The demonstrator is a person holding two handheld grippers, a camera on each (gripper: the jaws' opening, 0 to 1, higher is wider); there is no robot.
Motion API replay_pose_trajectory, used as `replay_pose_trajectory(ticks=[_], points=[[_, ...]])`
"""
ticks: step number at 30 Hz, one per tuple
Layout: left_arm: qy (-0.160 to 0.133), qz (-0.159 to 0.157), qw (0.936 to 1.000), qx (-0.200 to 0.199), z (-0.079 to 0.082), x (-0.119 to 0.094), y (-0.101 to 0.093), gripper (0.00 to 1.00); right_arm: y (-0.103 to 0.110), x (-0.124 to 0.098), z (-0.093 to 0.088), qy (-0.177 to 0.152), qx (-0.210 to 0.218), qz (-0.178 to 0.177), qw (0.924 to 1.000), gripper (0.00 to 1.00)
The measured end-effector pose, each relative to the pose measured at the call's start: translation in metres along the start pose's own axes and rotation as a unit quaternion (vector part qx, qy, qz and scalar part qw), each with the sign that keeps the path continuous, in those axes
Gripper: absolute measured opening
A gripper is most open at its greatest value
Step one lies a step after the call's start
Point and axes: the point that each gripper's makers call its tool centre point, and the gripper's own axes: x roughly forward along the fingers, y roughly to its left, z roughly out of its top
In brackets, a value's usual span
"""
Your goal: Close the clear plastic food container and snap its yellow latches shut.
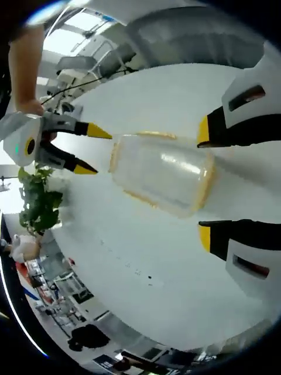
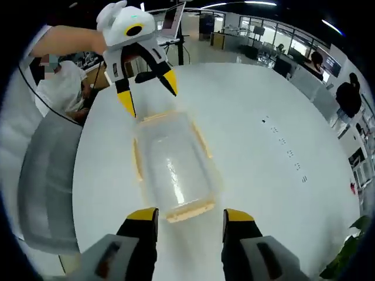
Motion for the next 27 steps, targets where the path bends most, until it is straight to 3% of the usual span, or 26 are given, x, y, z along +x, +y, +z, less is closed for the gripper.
replay_pose_trajectory(ticks=[5,9,11,15,18,19,20,21,22,25,27], points=[[-0.016,0.019,0.9966,-0.078,0.004,0.002,-0.002,0.46,0.001,0.003,0.009,-0.025,0.092,-0.018,0.9953,0.42],[-0.013,0.049,0.9912,-0.122,0.0,0.003,0.003,0.44,-0.002,0.006,0.009,-0.031,0.163,-0.046,0.985,0.42],[-0.028,0.045,0.986,-0.158,0.001,0.006,0.0,0.46,-0.004,0.006,0.009,-0.034,0.172,-0.055,0.9829,0.41],[-0.03,0.052,0.9768,-0.206,-0.004,0.009,-0.001,0.45,-0.003,0.009,0.007,-0.045,0.229,-0.063,0.9705,0.42],[-0.045,0.054,0.9647,-0.254,-0.004,0.012,-0.001,0.44,0.0,0.012,0.002,-0.047,0.259,-0.059,0.963,0.42],[-0.051,0.057,0.9572,-0.279,-0.005,0.013,0.0,0.45,0.001,0.012,0.001,-0.051,0.261,-0.054,0.9626,0.42],[-0.052,0.059,0.9546,-0.287,-0.007,0.013,0.001,0.45,0.001,0.012,0.002,-0.06,0.274,-0.056,0.9583,0.42],[-0.056,0.059,0.9535,-0.29,-0.007,0.014,0.001,0.45,-0.001,0.013,0.001,-0.07,0.306,-0.057,0.9478,0.42],[-0.056,0.053,0.952,-0.296,-0.007,0.016,-0.003,0.44,0.001,0.014,0.001,-0.073,0.318,-0.051,0.944,0.42],[-0.052,0.054,0.9543,-0.289,-0.008,0.02,-0.007,0.42,0.004,0.019,-0.001,-0.073,0.331,-0.046,0.9396,0.42],[-0.057,0.052,0.9484,-0.308,-0.008,0.021,-0.007,0.41,0.008,0.023,-0.001,-0.074,0.342,-0.038,0.9361,0.43]])
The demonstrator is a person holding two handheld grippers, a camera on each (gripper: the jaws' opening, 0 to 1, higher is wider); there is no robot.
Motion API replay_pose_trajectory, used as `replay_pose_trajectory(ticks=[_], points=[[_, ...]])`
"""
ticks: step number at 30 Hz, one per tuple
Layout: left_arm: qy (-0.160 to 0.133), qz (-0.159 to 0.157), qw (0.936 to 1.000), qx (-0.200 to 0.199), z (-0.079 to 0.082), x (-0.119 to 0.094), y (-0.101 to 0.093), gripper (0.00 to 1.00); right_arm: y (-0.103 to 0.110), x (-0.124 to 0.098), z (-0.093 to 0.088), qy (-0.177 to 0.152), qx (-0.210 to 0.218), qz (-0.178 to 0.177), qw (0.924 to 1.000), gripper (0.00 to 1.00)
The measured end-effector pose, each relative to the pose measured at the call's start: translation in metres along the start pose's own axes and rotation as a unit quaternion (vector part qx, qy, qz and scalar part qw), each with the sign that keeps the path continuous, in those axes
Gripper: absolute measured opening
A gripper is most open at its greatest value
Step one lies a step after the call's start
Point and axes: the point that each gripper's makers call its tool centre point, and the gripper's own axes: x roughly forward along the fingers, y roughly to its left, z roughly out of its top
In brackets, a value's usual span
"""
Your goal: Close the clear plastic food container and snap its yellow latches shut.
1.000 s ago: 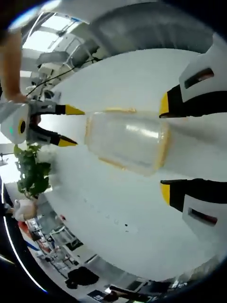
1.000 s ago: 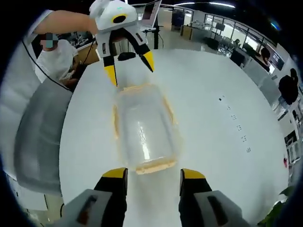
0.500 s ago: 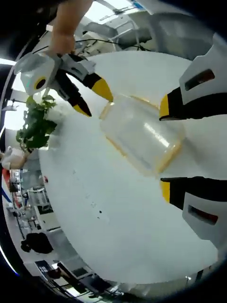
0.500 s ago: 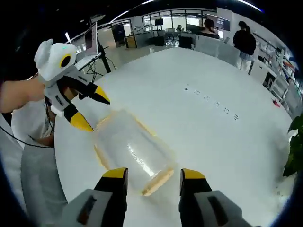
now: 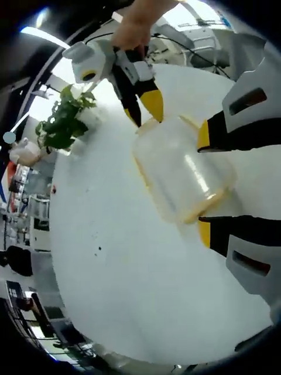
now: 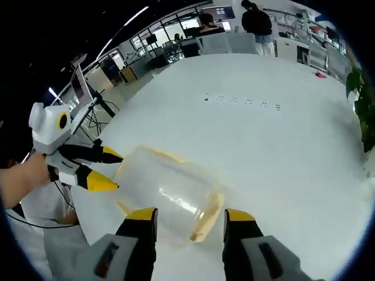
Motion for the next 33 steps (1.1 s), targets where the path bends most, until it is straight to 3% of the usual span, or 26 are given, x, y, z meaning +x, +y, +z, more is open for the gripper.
replay_pose_trajectory(ticks=[11,18,22,23,24,25,29,33], points=[[0.013,0.002,0.9999,0.0,-0.01,0.005,0.004,0.36,-0.005,0.006,-0.005,0.0,0.029,-0.002,0.9996,0.37],[0.012,0.004,0.9999,0.003,-0.009,0.005,0.003,0.32,-0.002,0.006,-0.006,0.004,0.02,-0.004,0.9998,0.35],[0.011,-0.003,0.9999,0.003,-0.009,0.006,0.004,0.29,-0.002,0.008,-0.006,0.021,0.015,0.003,0.9997,0.33],[0.013,-0.004,0.9999,-0.005,-0.009,0.006,0.004,0.28,0.005,0.004,-0.017,0.052,0.036,0.014,0.9979,0.31],[0.016,-0.022,0.9996,-0.009,-0.005,0.009,-0.002,0.26,0.002,0.006,-0.019,0.05,0.02,0.007,0.9985,0.3],[0.025,0.003,0.9996,-0.011,-0.005,0.005,0.003,0.26,0.001,0.007,-0.02,0.052,0.013,-0.003,0.9986,0.3],[0.039,0.002,0.9992,-0.001,-0.008,0.005,0.001,0.26,0.003,0.01,-0.018,0.067,0.022,-0.003,0.9975,0.29],[0.04,-0.002,0.9992,0.003,-0.009,0.005,0.004,0.26,0.002,0.011,-0.015,0.053,0.031,-0.003,0.9981,0.3]])
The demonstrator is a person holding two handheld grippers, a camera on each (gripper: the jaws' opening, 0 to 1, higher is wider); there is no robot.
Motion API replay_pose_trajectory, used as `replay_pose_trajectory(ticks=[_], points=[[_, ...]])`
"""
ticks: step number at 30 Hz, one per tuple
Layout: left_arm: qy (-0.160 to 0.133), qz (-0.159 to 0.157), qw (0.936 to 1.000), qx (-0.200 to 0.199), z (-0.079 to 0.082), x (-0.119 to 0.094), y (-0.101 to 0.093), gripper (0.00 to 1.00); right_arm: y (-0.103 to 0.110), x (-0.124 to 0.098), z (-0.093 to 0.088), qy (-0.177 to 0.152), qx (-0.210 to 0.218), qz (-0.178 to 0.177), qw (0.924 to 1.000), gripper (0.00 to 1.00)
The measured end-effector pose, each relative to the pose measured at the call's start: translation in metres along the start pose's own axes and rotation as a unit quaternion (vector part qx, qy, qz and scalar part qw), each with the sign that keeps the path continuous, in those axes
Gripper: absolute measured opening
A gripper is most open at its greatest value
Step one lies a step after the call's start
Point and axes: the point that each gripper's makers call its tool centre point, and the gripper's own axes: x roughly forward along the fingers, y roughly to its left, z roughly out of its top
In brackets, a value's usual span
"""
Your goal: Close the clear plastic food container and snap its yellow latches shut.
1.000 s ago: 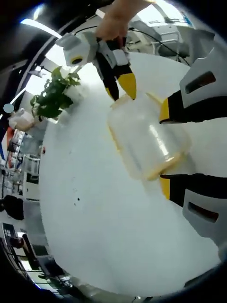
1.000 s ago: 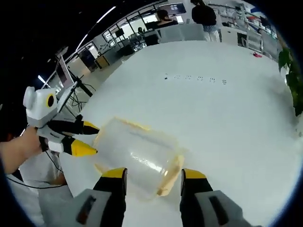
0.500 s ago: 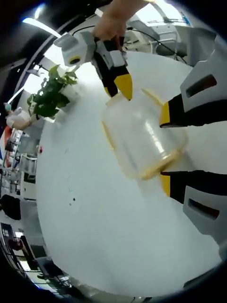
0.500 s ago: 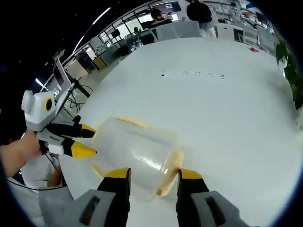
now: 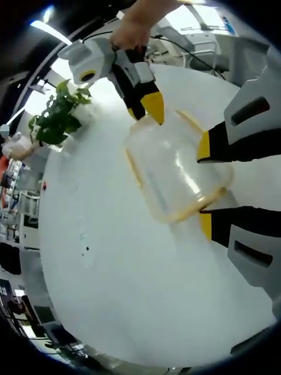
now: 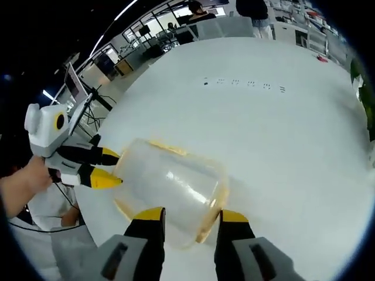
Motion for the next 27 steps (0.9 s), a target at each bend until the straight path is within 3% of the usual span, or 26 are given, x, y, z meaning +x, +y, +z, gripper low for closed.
replay_pose_trajectory(ticks=[12,17,19,20,21,27], points=[[-0.001,-0.001,1.0,0.002,0.002,0.0,0.004,0.28,0.001,0.002,0.01,-0.012,0.017,-0.009,0.9997,0.34],[0.003,-0.005,0.9999,0.015,0.003,-0.002,0.005,0.29,0.001,-0.003,0.014,-0.007,-0.066,-0.042,0.9969,0.38],[-0.002,-0.009,0.9999,0.012,0.006,-0.004,0.006,0.28,0.011,-0.001,0.006,0.015,-0.057,-0.009,0.9982,0.46],[-0.012,-0.016,0.9998,0.0,0.01,-0.005,0.004,0.29,0.012,-0.001,0.012,-0.007,-0.048,-0.005,0.9988,0.49],[-0.011,-0.02,0.9997,-0.003,0.01,-0.007,0.004,0.3,0.011,-0.004,0.01,-0.006,-0.05,-0.004,0.9987,0.5],[-0.012,-0.021,0.9996,0.012,0.011,-0.013,0.009,0.31,0.007,-0.012,0.009,-0.004,-0.066,-0.003,0.9978,0.44]])
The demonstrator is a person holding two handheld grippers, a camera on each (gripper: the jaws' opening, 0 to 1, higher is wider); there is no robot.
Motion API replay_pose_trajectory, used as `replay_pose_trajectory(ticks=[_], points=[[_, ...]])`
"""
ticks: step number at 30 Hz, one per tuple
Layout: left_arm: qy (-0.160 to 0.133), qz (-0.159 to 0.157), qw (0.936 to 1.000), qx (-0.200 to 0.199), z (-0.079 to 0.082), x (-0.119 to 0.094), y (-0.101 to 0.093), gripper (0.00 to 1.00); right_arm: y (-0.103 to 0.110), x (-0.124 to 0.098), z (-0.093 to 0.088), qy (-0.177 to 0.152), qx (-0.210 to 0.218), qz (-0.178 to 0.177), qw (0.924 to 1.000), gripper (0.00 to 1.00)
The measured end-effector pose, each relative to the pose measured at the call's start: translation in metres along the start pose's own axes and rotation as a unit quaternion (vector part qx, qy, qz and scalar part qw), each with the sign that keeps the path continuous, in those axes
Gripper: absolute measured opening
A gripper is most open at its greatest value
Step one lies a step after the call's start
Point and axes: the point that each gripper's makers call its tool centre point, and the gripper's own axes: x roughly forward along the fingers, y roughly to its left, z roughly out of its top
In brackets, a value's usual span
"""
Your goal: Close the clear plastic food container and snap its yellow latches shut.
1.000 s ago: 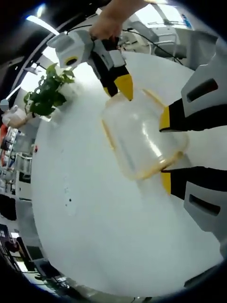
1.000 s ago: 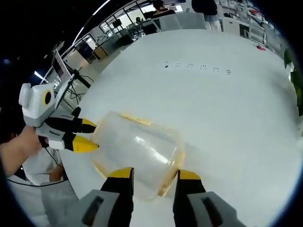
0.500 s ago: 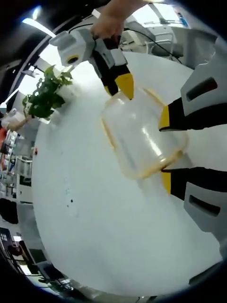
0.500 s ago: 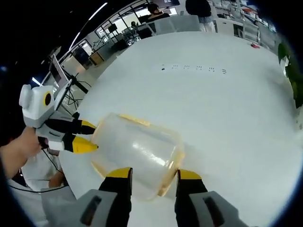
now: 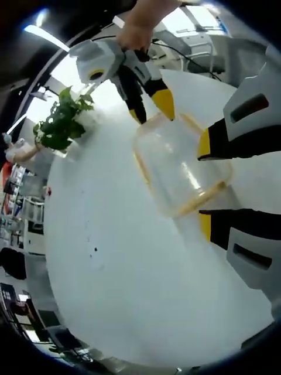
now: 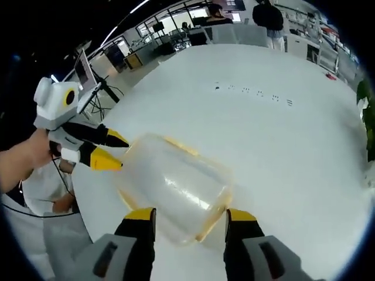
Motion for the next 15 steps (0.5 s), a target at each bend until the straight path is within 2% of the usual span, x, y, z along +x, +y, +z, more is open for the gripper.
replay_pose_trajectory(ticks=[1,5,8,11,15], points=[[0.001,-0.001,1.0,0.0,0.0,-0.001,0.0,0.31,0.0,0.0,0.002,0.0,-0.002,0.001,1.0,0.44],[0.01,0.005,0.999,0.044,0.002,-0.006,0.001,0.3,-0.004,-0.004,-0.001,0.016,-0.051,-0.008,0.9985,0.45],[0.029,-0.015,0.997,0.069,0.0,-0.009,-0.005,0.3,-0.001,-0.008,-0.003,0.028,-0.073,-0.004,0.9969,0.42],[0.047,-0.016,0.9916,0.12,-0.001,-0.011,-0.008,0.34,0.0,-0.009,-0.001,0.036,-0.108,-0.007,0.9935,0.42],[0.067,-0.013,0.985,0.159,-0.003,-0.013,-0.008,0.32,-0.003,-0.011,-0.001,0.052,-0.154,-0.017,0.9866,0.41]])
